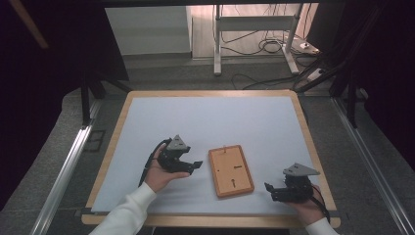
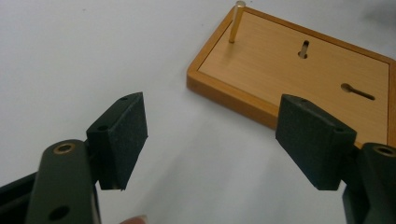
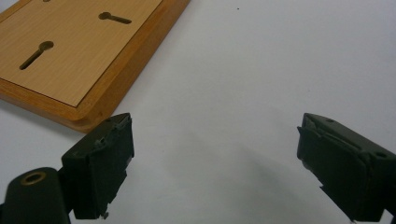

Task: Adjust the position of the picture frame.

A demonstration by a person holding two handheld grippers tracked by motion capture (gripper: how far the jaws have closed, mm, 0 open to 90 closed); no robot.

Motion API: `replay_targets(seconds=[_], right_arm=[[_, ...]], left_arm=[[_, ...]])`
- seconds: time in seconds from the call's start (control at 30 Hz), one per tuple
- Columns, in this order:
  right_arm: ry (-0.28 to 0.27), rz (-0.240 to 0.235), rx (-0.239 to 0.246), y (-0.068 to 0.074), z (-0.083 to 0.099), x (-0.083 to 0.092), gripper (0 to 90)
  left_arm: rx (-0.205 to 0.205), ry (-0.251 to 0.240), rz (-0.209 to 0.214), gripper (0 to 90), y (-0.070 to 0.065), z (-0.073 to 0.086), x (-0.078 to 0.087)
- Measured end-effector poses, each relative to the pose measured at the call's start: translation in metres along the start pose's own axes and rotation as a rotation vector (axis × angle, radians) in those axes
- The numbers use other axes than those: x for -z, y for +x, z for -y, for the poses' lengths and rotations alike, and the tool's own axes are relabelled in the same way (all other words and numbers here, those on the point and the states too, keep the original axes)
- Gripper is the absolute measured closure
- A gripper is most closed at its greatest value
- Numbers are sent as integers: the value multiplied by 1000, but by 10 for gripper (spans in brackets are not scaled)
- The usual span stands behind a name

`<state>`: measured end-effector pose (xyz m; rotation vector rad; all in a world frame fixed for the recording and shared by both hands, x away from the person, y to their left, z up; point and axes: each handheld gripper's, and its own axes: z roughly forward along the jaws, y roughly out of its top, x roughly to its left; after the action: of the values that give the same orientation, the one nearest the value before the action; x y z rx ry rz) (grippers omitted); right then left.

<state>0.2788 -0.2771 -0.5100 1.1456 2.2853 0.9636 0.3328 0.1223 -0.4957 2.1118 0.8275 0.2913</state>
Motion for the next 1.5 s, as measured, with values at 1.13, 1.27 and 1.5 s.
replay_targets(seconds=[1.13, 1.27, 1.5], right_arm=[[9, 9, 16, -1, 2, -1, 114], [10, 9, 17, -1, 2, -1, 114], [15, 2, 18, 0, 3, -2, 114]], left_arm=[[-37, 10, 42, 571, -19, -51, -102], [-40, 15, 44, 624, -19, -52, -104], [-49, 18, 42, 730, -19, -55, -108]])
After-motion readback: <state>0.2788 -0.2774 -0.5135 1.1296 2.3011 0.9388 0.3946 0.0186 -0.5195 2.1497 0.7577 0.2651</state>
